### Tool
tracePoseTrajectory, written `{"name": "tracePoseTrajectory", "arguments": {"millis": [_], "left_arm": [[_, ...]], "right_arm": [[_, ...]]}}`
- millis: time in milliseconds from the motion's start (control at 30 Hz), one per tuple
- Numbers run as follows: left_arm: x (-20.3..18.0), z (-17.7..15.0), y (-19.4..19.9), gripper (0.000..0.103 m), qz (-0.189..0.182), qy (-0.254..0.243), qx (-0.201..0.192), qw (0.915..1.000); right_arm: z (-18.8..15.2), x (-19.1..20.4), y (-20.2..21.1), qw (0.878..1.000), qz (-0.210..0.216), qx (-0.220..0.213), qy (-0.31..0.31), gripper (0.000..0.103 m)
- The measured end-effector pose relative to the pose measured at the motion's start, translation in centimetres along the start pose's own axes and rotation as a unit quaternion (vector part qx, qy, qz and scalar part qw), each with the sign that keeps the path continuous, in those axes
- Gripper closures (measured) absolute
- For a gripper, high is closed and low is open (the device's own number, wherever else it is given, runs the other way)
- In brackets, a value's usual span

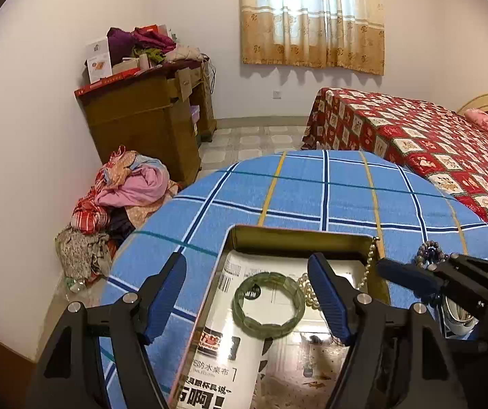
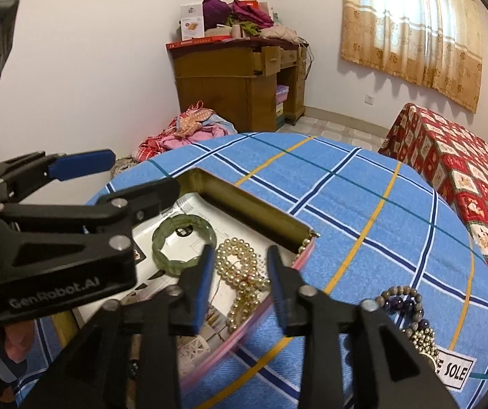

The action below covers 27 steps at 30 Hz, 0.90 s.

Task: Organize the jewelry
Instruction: 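Move the right tool to the red tassel charm and grasp it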

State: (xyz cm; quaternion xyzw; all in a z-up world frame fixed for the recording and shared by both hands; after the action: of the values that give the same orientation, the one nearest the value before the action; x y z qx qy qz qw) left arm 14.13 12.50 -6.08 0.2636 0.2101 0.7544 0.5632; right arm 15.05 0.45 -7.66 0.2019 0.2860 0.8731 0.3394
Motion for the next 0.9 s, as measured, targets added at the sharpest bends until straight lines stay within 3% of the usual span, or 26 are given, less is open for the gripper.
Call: {"name": "tracePoseTrajectory", "arguments": {"millis": [233,400,667,900], "left_arm": [[-1.0,-0.9,1.8,0.029,-0.010,0.010,0.004,0.9999],[-3.0,-1.4,4.1,0.029,-0.023,0.008,-0.008,0.9997],[-7.2,-3.5,6.7,0.029,-0.050,-0.028,-0.009,0.9983],[-10.1,-5.8,8.0,0.029,-0.066,-0.042,-0.003,0.9969]], "right_arm": [[-0.7,-0.4,2.5,1.000,0.001,-0.007,-0.003,0.062],[-2.3,-2.3,5.5,1.000,-0.015,-0.016,-0.023,0.054],[-6.7,-7.9,12.0,0.994,-0.068,-0.028,-0.079,0.051],[-10.5,-10.0,14.0,0.990,-0.096,-0.011,-0.104,0.051]]}}
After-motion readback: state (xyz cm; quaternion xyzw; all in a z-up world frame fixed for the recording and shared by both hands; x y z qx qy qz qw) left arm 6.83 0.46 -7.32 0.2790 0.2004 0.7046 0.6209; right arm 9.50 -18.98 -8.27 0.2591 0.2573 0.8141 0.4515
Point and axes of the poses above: each gripper's, at about its wrist camera, not at the fingertips, and y roughly against the way its jaws point, x to its left, z to its top, the point moved 4 cm from there along -y, roughly the way its jaws point, and after that the axes turned 10 degrees about z, right-handed, at the moved point
